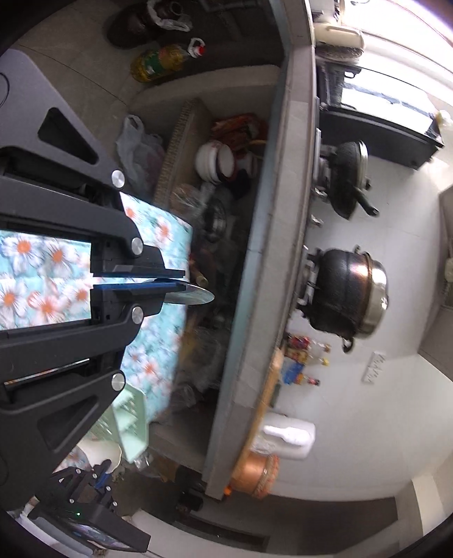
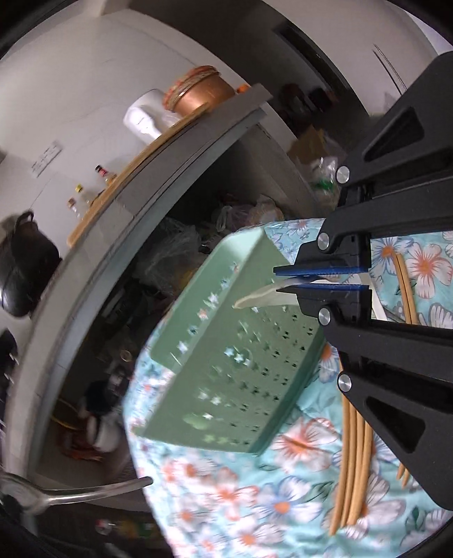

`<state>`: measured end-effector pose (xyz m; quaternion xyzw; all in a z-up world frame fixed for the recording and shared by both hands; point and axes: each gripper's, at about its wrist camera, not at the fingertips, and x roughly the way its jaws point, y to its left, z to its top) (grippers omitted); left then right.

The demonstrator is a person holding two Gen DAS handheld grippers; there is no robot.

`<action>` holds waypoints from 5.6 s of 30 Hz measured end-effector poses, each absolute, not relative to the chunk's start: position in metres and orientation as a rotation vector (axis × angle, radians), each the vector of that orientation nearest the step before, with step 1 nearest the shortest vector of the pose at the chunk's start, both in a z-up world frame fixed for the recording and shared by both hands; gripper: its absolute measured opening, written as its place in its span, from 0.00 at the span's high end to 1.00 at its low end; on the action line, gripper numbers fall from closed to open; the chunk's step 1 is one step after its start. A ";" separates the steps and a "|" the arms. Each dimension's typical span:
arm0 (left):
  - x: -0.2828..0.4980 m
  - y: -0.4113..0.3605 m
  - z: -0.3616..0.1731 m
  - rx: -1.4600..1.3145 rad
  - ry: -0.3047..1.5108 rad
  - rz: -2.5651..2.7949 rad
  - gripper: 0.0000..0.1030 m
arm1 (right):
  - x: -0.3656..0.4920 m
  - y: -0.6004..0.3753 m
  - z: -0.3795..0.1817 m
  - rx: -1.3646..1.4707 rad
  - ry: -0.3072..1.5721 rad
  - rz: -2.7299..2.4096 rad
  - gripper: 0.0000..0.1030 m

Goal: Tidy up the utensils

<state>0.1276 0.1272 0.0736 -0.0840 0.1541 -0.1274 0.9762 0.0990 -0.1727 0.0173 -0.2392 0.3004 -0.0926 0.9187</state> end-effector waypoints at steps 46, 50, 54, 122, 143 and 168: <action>0.219 0.001 0.046 -0.025 0.442 -0.364 0.96 | 0.191 -0.291 0.055 0.189 0.663 0.176 0.94; 0.218 0.005 0.038 -0.063 0.455 -0.352 0.82 | 0.186 -0.292 0.048 0.215 0.661 0.190 0.90; 0.210 0.009 0.038 -0.089 0.439 -0.338 0.68 | 0.173 -0.298 0.054 0.232 0.624 0.186 0.68; 0.130 -0.071 -0.022 -0.064 0.716 -0.593 0.16 | 0.053 -0.333 -0.024 0.417 0.712 0.140 0.16; 0.128 -0.070 -0.022 -0.048 0.723 -0.556 0.15 | 0.052 -0.332 -0.023 0.420 0.709 0.144 0.16; 0.128 -0.071 -0.024 -0.038 0.730 -0.533 0.15 | 0.051 -0.331 -0.023 0.423 0.707 0.145 0.16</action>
